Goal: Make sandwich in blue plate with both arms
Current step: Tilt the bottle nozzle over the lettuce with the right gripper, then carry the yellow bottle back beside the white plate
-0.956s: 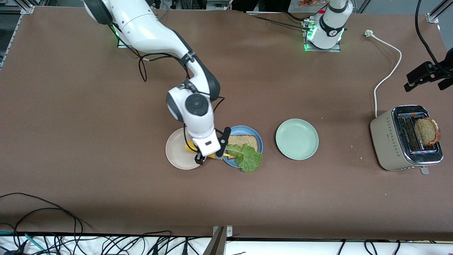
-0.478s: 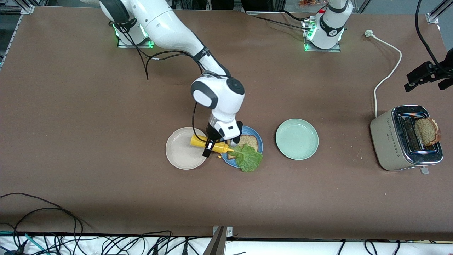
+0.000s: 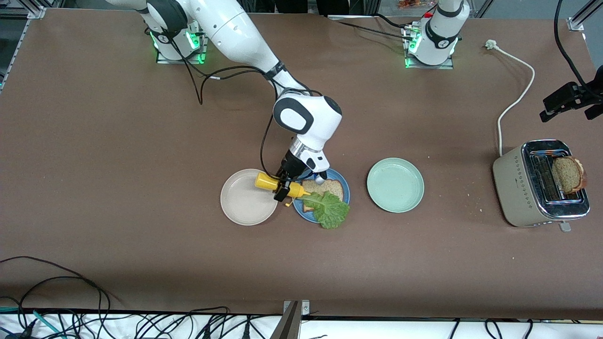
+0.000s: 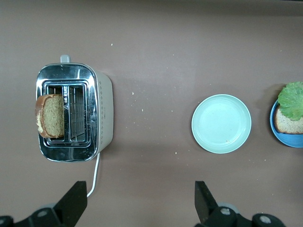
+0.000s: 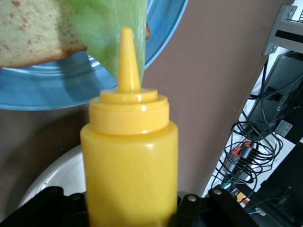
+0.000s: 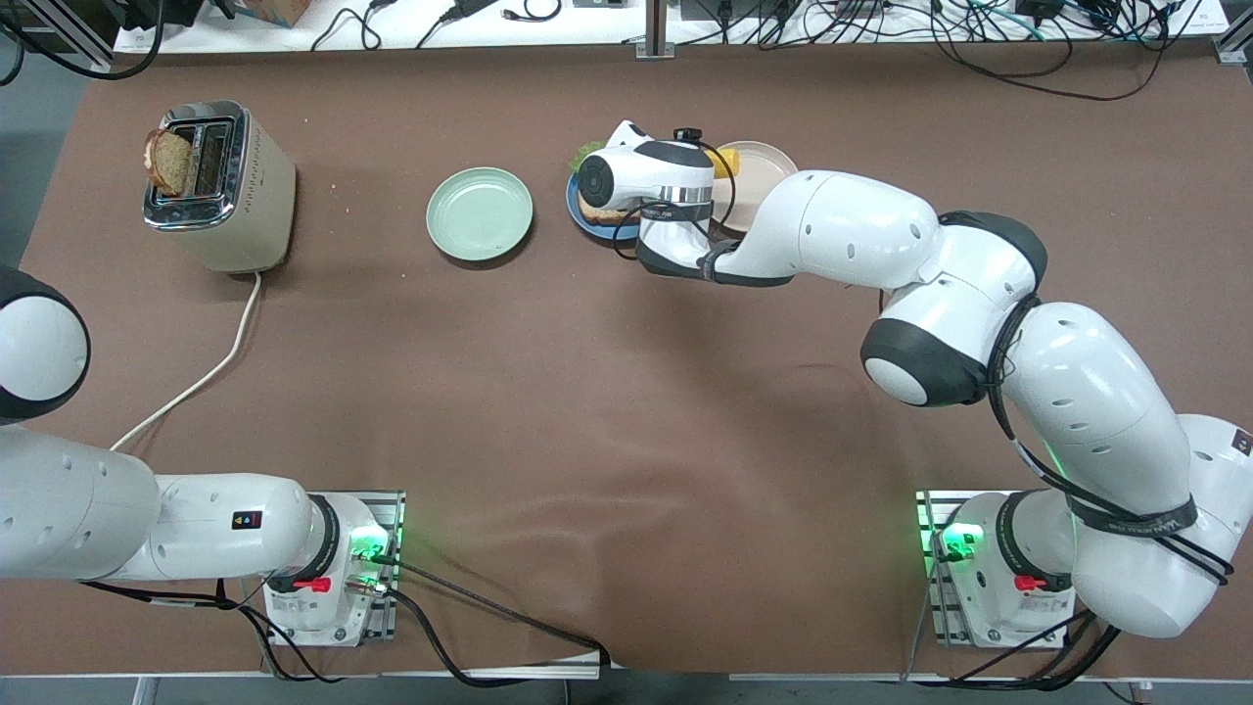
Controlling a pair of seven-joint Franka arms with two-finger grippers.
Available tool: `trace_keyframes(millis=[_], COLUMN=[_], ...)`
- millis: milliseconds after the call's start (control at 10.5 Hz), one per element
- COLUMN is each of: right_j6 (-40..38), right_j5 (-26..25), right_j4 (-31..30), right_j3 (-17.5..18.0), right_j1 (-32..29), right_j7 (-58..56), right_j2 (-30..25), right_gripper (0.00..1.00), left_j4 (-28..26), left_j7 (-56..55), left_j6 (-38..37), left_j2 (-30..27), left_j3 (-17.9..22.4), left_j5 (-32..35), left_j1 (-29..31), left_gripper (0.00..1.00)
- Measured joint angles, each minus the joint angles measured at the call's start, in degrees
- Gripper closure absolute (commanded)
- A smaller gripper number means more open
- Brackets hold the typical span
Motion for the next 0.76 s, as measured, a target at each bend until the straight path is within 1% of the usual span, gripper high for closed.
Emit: trace_keyframes(millis=[191, 573, 669, 765], right_j6=[0.0, 0.0, -0.2, -0.4], right_j5=[-1.0, -0.7, 1.5, 6.4], right_j4=[0.0, 0.7, 1.1, 1.6], right_j3=[-0.1, -0.7, -1.0, -1.6], right_j1=[0.0, -0.1, -0.3, -1.3], right_j7=[0.0, 0.0, -0.2, -1.5], right_j2=[0.3, -0.5, -1.6, -3.4], right_gripper=[1.00, 1.00, 1.00, 1.00], left_j4=[0.0, 0.0, 0.0, 0.0], left_j7=[0.0, 0.0, 0.0, 0.0], left_j6=[0.0, 0.0, 0.0, 0.0], left_j2=[0.0, 0.0, 0.0, 0.0], left_j3=[0.0, 0.0, 0.0, 0.0], left_j5=[0.0, 0.0, 0.0, 0.0], left_j1=[0.1, 0.1, 0.1, 0.2], left_gripper=[0.00, 0.00, 0.00, 0.00])
